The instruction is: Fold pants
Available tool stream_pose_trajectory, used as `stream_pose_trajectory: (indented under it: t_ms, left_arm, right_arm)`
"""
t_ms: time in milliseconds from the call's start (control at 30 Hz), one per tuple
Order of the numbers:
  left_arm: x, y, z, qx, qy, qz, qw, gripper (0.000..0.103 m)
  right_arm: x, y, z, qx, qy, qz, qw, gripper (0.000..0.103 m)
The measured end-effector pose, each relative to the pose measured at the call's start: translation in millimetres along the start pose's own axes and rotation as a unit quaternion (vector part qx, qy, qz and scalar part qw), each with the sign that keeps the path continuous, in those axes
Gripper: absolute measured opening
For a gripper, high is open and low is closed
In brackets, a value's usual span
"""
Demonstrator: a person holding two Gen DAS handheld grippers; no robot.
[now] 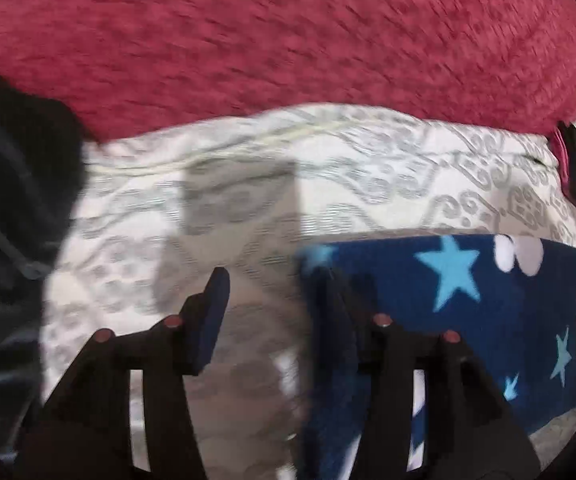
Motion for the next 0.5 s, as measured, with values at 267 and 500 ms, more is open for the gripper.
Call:
stream_pose_trajectory:
  t_ms: [267,500]
  left_arm:
    - [-86,-52,29,-0.049,-0.068,0.039,0.9957,0.051]
    - [-164,-133,234,0.127,-0.264,-0.015,0.9559,0.051]
  right_arm:
    - [-70,-113,14,0.11,0.009,-0.001,0.994,0.06]
    - [-115,-178,88,0.248,-0.064,0.005,0.967,0.061]
Point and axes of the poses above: each gripper's, at about its wrist camera, not at the fingertips, and x roughly the way its jaws point, z to its right, y to its top, the point moved 7 cm from there along x, roughly the way its jaws point, and after that the axes turned 1 degree about y, right-handed, at the moved point
